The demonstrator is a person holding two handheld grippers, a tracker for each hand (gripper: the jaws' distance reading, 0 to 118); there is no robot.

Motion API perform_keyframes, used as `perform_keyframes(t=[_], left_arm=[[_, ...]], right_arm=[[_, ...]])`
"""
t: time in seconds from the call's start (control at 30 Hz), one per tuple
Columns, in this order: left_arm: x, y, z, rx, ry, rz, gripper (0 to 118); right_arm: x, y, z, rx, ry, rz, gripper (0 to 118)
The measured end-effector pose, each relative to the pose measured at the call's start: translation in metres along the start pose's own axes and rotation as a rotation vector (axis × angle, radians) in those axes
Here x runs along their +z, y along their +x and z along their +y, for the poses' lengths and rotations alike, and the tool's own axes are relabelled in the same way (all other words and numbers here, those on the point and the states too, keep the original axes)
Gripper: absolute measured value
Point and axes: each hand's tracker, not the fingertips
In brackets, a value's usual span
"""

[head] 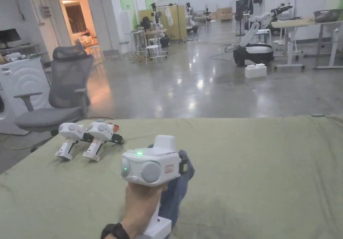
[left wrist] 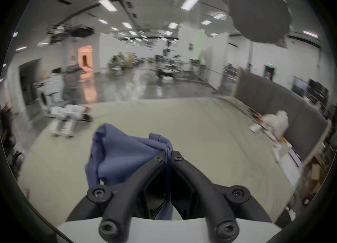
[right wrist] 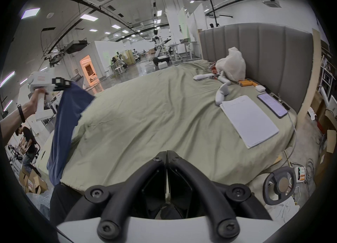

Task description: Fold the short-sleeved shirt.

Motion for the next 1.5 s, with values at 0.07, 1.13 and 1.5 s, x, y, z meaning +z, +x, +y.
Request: perform_keyframes(t=[0.07, 1.13, 1.5], left_arm=[[-0.021, 0.059, -0.027, -0.023, -0.052, -0.143, 0], [0.250, 0.121, -0.134, -0.168, 0.278, -0.127, 90], [0.347, 0.061, -0.143, -0.027, 0.434, 0.237, 40]], right_arm=[[0.009, 0.007, 0.000, -0.001, 0.010, -0.028, 0], [0.029, -0.048, 0.042, 0.137, 0.207, 0.119, 0], [0.054, -0.071, 0.069, 0.219, 0.336, 0.156, 0]])
